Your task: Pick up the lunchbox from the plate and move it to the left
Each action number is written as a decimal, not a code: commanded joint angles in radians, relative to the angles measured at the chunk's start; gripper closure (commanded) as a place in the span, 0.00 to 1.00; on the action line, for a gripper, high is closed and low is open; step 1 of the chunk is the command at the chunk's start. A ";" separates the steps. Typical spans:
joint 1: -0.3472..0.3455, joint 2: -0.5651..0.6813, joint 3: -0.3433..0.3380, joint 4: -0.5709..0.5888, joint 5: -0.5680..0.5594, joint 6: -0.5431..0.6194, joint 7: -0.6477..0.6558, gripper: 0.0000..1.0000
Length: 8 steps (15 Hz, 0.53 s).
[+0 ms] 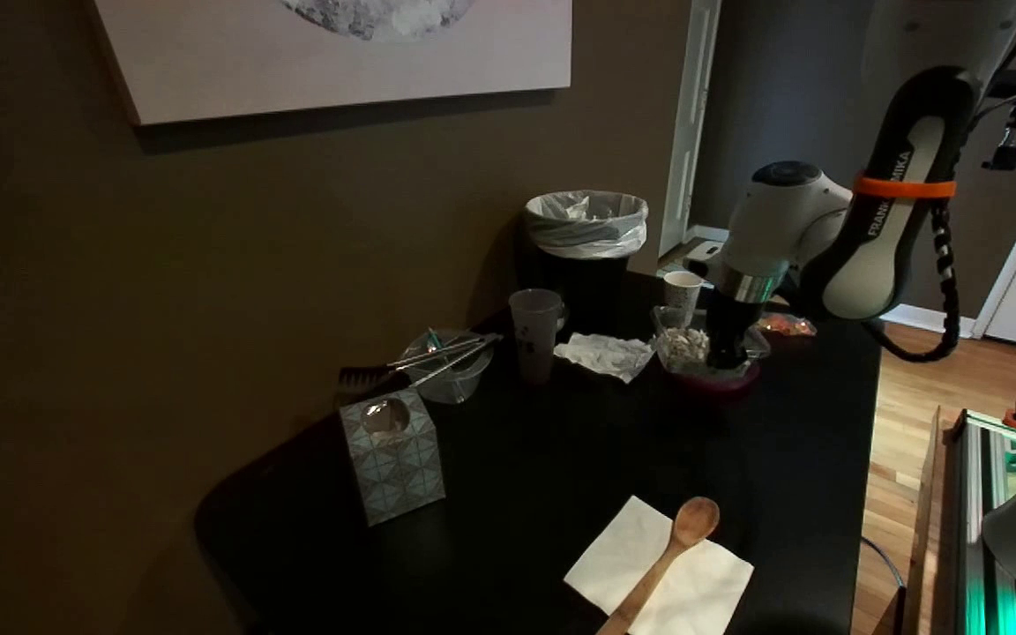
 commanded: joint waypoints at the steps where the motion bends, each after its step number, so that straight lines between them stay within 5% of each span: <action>1: -0.005 0.001 0.003 0.001 0.000 0.000 0.000 0.94; 4: -0.009 0.004 0.023 -0.006 -0.023 0.024 -0.025 0.99; 8: 0.168 0.021 0.019 -0.015 -0.083 -0.005 -0.030 0.99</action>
